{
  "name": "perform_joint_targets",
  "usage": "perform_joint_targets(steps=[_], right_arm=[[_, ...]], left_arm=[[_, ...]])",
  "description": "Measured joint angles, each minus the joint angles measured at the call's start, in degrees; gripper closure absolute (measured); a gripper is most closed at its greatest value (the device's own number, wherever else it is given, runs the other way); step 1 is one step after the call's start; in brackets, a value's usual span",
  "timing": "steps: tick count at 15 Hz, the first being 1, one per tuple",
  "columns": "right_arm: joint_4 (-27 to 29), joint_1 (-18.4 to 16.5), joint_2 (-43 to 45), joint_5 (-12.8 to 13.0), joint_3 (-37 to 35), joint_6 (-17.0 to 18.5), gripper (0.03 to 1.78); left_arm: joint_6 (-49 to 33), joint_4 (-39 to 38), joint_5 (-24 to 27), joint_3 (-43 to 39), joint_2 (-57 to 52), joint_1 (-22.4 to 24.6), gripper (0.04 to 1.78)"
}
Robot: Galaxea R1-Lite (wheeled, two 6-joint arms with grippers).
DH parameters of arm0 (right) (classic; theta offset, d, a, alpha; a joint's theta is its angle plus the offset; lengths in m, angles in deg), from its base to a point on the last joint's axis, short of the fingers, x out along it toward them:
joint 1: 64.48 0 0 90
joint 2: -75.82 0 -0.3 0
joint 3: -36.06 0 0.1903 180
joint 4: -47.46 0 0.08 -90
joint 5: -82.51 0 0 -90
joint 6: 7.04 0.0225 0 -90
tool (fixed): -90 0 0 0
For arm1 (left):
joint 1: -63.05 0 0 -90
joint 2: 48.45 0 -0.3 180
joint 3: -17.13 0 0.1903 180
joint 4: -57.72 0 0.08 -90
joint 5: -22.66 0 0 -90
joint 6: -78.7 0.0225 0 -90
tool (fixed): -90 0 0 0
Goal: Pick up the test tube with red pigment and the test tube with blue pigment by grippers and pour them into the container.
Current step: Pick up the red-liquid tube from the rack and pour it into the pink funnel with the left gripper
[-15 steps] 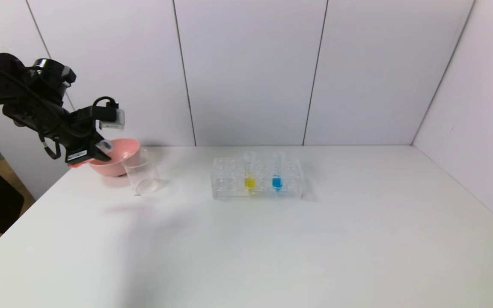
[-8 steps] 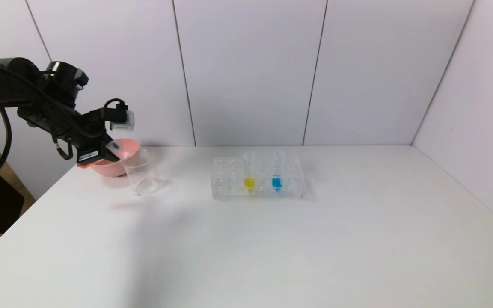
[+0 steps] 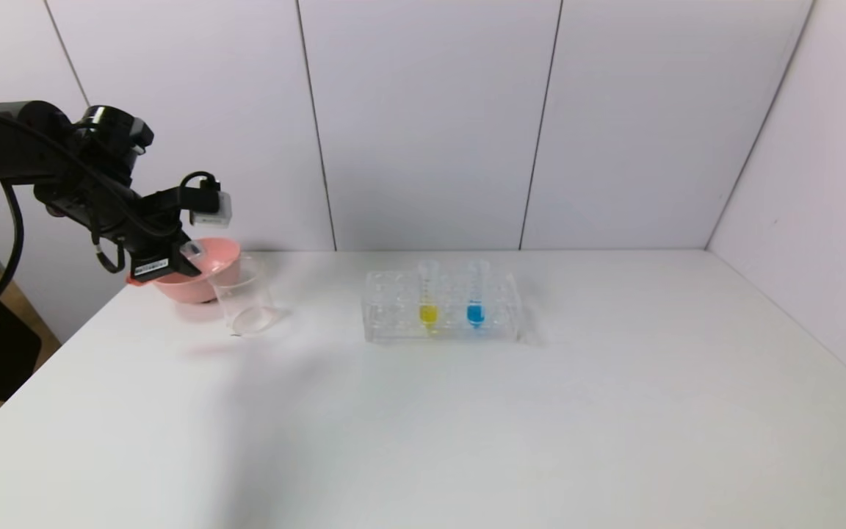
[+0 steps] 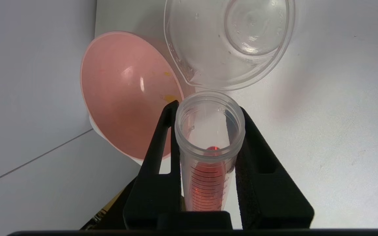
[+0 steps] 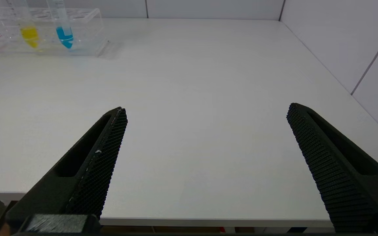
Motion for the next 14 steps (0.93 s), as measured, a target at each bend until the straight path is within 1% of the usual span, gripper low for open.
perform_joint_targets(steps=[3,14], right_arm=[[0.02,0.00,0.00,0.00,0.00,0.00,0.04],[0.00,0.00,0.00,0.00,0.00,0.00,0.04]], left_arm=[[0.33,-0.82,-0.63,0.00,0.02,-0.16,1.35],[1.44,-2.15,-5.41,0.00,0.44,-0.72,1.35]])
